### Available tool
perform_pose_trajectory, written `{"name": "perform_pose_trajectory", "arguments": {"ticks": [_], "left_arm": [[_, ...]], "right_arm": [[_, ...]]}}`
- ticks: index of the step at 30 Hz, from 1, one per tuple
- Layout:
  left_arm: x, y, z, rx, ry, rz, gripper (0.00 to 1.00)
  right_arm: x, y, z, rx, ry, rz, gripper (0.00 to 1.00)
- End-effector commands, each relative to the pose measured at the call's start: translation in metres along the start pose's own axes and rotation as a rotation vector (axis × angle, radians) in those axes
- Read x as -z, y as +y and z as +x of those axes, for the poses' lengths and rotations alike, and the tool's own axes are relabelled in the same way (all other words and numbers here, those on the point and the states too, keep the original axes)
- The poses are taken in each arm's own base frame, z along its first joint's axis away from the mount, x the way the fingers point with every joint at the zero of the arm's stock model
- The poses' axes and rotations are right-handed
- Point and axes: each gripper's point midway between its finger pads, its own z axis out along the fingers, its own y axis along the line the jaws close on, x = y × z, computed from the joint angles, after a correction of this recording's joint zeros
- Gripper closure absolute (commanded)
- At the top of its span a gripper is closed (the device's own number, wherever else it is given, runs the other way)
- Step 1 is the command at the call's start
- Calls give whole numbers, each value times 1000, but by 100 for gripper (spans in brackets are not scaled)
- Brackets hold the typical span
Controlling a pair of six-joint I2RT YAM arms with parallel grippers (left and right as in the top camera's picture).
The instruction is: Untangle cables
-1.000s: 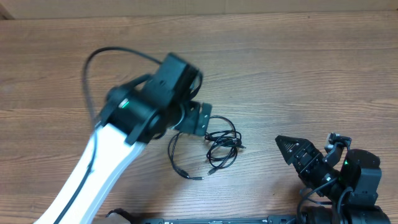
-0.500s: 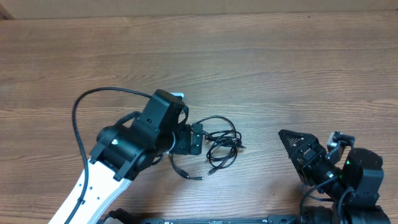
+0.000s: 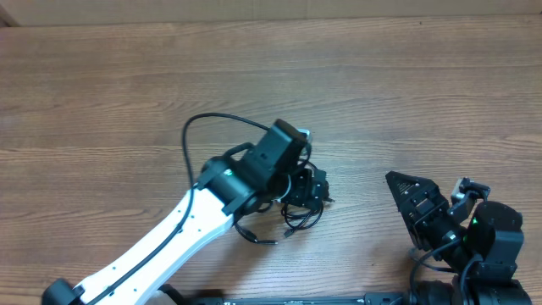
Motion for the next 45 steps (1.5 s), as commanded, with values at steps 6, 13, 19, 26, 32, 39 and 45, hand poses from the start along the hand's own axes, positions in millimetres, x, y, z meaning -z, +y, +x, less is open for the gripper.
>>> {"name": "perform_pose_trajectory", "arguments": {"ticks": [6,13,19,26,32,39,45], "left_arm": [[-46,12,15,129,119,-61,12],[-58,21,27,19,183,-91,30],[-48,52,50,-186,290,-215,30],[-53,57,44,-326,269,-222,34],[-71,61,46,-330,230,-203,35],[-87,67,69,-307,262,-153,48],[-97,80,87,-198,274,-176,96]], "right_arm": [[5,-16,-8,29,-60,92,0],[6,-20,-19,31,-122,122,0],[6,-21,-20,31,-126,125,0],[8,-24,-27,32,-164,148,0],[8,-26,-25,28,-155,153,0],[7,-24,-21,26,-133,142,0],[5,-16,-8,-131,-66,86,0]]}}
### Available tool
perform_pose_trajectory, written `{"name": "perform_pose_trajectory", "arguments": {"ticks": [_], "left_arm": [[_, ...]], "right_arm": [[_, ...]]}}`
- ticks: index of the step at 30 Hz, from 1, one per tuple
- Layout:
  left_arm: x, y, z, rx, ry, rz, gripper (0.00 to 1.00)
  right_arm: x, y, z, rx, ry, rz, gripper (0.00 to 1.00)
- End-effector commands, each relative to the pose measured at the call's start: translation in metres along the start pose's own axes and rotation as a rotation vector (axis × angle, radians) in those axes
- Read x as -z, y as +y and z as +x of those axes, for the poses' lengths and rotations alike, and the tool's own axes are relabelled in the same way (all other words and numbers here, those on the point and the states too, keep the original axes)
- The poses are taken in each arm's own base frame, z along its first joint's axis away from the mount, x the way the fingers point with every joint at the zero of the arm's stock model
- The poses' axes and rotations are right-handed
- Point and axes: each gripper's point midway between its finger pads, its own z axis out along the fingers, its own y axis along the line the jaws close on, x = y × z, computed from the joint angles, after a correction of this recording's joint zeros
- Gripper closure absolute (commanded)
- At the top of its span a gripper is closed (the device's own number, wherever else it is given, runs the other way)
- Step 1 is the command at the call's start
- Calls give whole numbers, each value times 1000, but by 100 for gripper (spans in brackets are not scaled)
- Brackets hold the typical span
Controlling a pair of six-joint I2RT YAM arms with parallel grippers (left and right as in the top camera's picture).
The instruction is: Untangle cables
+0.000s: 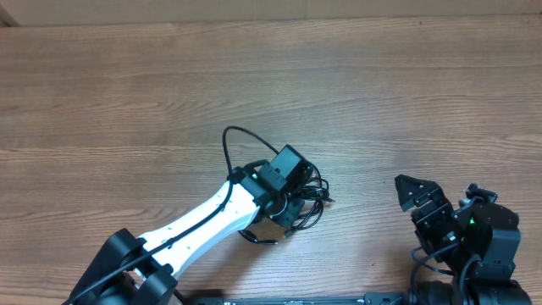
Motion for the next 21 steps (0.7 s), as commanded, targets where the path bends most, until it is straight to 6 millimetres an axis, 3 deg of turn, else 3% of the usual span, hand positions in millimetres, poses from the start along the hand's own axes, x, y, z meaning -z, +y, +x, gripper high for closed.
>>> {"name": "perform_pose_trajectory", "arguments": {"ticks": [1,6,11,21], "left_arm": [[-11,1,15,73,40,4,96],[-1,-12,2,73,15,62,96],[22,-35,-25,59,-30,153,96],[62,-50,-69,37,-141,176,96]], "right_arm": [[4,12,6,-148,41,-45,0],[4,11,9,-193,62,-42,0],[5,-7,16,-222,72,34,0],[5,-9,17,-227,77,46,0]]}}
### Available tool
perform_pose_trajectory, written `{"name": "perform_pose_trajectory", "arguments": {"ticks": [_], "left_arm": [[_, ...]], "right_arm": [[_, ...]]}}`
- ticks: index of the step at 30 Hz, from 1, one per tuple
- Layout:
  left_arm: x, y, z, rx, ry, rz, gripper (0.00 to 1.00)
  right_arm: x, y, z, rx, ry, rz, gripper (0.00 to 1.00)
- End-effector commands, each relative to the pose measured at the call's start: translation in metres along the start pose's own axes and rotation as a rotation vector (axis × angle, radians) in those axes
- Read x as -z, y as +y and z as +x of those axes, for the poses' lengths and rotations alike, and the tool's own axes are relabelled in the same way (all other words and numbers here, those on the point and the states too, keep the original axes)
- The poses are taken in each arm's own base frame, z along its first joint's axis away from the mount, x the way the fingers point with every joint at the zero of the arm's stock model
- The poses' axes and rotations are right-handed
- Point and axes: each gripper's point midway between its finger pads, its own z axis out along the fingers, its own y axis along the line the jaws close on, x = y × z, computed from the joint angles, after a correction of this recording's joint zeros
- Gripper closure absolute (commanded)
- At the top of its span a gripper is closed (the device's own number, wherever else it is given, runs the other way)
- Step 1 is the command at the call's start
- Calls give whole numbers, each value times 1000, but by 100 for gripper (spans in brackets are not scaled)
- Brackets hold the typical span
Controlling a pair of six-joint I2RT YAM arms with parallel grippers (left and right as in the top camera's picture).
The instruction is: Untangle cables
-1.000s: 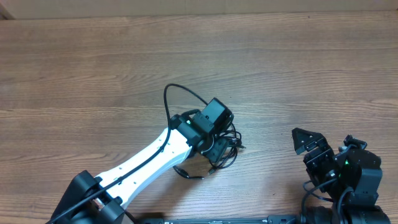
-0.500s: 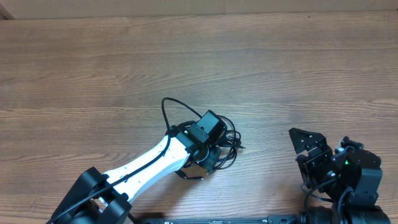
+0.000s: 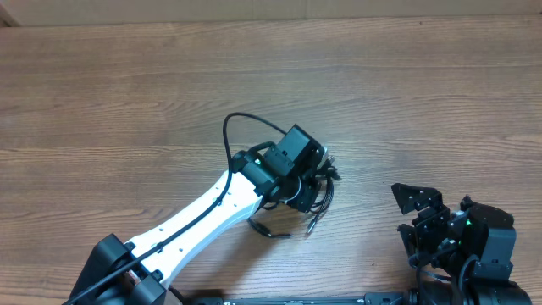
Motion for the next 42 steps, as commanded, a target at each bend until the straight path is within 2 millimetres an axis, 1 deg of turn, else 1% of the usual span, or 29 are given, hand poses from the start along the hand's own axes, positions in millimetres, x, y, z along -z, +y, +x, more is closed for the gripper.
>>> {"name": "perform_pose_trajectory", "arguments": {"ticks": [1,4,16,21,28,32,34,40,41,42], "left_arm": [[11,-13,-19,-11,-48,32,96],[12,-15,-23,-16,-65,37,96],[12,-13,-15,-8,-32,28,96],[12,-13,-15,61,-30,28,96],[12,-8,0,79,29,10,96],[12,-7,3,82,42,5,96],[12,-7,2,81,37,1,96],[12,-7,2,81,36,0,96],[12,-7,2,82,36,0,96],[12,-7,2,90,36,0,96]], "right_arm": [[4,6,-3,1,-17,-14,0],[4,6,-3,1,-17,-14,0],[4,6,-3,1,-18,-13,0],[4,6,-3,1,-17,-14,0],[4,6,-3,1,-19,-14,0],[5,5,-15,7,-86,-4,0],[5,9,-17,13,-93,-19,0],[5,9,-16,12,-91,-18,0],[5,9,-16,12,-91,-18,2],[5,9,-16,12,-91,-17,6]]}}
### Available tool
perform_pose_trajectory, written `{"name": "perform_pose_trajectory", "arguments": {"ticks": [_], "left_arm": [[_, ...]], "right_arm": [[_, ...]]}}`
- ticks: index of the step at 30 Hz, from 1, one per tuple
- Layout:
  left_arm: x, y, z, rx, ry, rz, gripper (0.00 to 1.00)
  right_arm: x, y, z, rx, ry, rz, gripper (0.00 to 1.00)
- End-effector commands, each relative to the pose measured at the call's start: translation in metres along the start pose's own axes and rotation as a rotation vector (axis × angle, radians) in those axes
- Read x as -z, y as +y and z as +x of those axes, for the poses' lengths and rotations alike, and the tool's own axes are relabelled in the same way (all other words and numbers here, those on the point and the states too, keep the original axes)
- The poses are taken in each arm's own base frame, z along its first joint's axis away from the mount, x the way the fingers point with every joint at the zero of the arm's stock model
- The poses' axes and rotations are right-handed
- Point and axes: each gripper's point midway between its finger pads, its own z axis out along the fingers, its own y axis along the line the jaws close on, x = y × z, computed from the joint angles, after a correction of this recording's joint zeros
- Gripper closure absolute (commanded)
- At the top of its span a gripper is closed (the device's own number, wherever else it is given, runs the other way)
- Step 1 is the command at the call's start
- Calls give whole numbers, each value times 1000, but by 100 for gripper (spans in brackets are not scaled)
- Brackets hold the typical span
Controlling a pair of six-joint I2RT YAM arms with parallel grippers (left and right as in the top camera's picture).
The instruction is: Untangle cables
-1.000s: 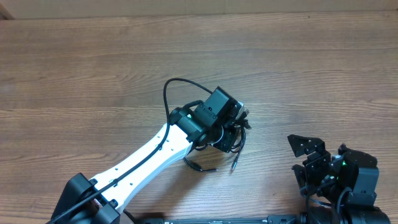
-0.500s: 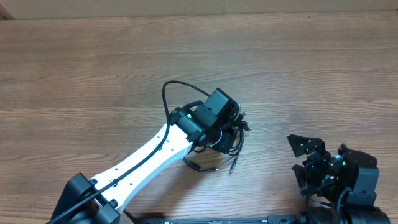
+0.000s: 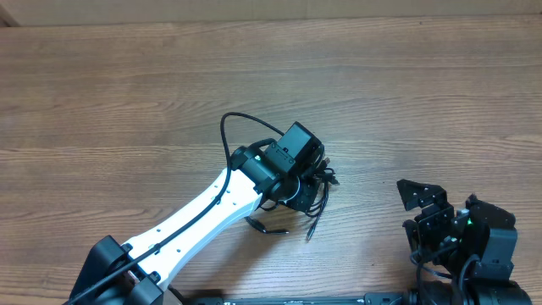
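Note:
A tangle of thin black cables sits at the table's middle in the overhead view. Two loose ends trail below it: a hooked one and a straight one. My left gripper is on the bundle, its fingers hidden under the black wrist. The strands hang from it as if gripped. My right gripper rests at the lower right, well apart from the cables, with nothing in it. Its jaw gap does not show.
The wood-grain table fills the view. A black cable loop of the left arm arches over its white forearm. The right arm's dark base sits at the bottom right corner.
My right gripper has drawn slightly right and back toward its base. My left gripper and the cable bundle stay almost where they were. The straight loose end has shifted a little.
At first my left gripper was on the bundle with the forearm low at the left. Then it was closer in over the tangle. Later the bundle sat slightly up and right with its ends trailing. Across these moments my right gripper went from reaching inward to lying back near its base.

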Motion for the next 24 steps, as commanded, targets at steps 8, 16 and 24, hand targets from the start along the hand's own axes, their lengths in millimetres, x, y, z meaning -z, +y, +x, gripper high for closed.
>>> {"name": "perform_pose_trajectory", "arguments": {"ticks": [8,16,24], "left_arm": [[15,-10,-21,36,-57,29,96],[19,-4,-28,50,-76,28,96],[20,-6,-31,-1,-83,37,96]], "right_arm": [[4,-5,1,-11,-2,27,39],[5,0,23,-21,125,-7,56],[7,8,30,-21,170,-43,59]]}}
